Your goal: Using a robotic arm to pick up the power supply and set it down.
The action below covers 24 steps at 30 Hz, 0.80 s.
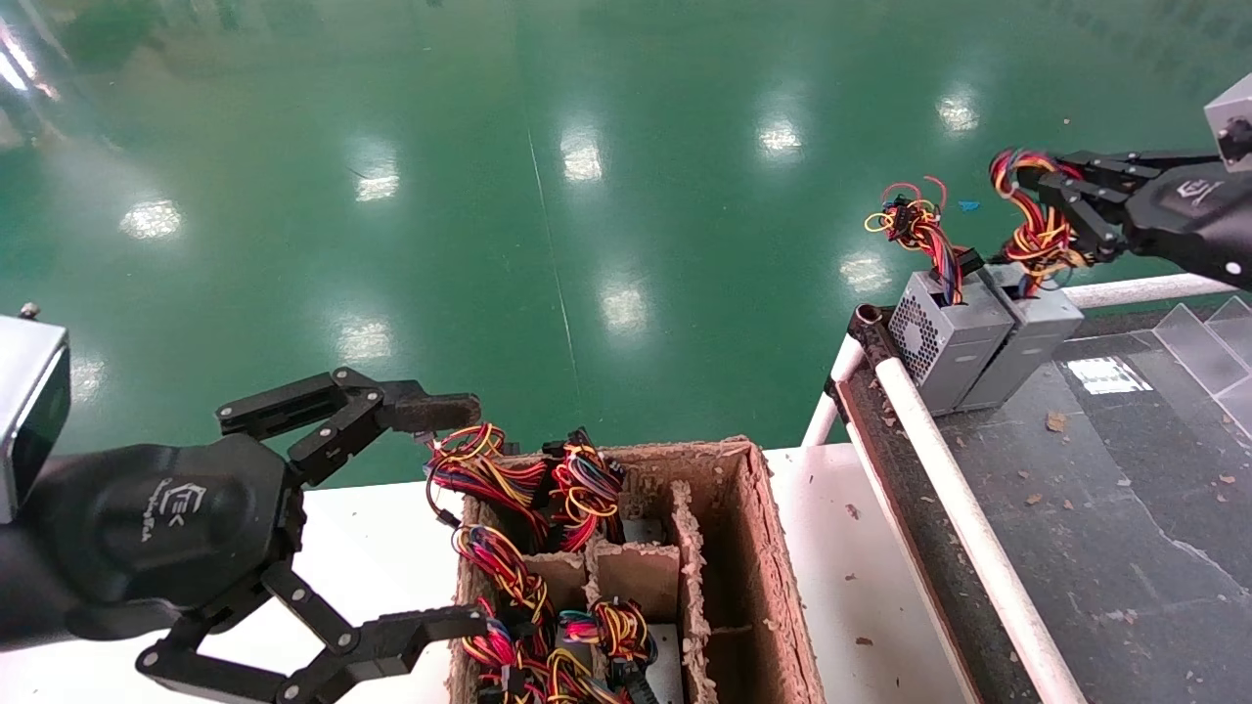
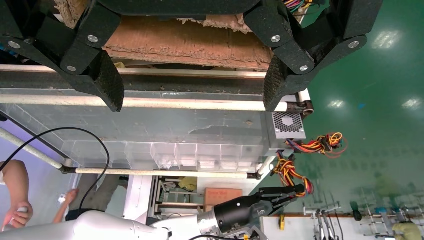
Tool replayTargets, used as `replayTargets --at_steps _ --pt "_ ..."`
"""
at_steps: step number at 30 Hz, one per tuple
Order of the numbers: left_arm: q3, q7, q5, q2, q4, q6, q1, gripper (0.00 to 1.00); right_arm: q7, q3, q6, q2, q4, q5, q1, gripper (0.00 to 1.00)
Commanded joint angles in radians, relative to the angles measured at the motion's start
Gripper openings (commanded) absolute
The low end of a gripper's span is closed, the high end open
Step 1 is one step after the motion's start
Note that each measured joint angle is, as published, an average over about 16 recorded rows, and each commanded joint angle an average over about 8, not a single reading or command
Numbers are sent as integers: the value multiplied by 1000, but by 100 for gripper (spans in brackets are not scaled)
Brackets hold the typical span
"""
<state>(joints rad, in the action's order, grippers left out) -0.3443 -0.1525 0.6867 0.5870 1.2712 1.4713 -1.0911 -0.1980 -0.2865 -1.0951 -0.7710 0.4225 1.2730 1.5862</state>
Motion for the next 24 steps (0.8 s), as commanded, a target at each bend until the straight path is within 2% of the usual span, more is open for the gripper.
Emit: replayTargets --at_steps 1,10,16,24 --pt "0 0 0 0 0 0 0 100 -3 -4 -8 0 -11 5 7 100" --pt "0 0 0 0 0 0 0 100 7 -22 -64 6 -51 23 40 100" --pt "0 0 0 0 0 0 0 100 8 2 -119 13 -66 -21 51 100" --pt "0 0 0 0 -1 0 0 100 36 9 -158 27 15 -78 1 100"
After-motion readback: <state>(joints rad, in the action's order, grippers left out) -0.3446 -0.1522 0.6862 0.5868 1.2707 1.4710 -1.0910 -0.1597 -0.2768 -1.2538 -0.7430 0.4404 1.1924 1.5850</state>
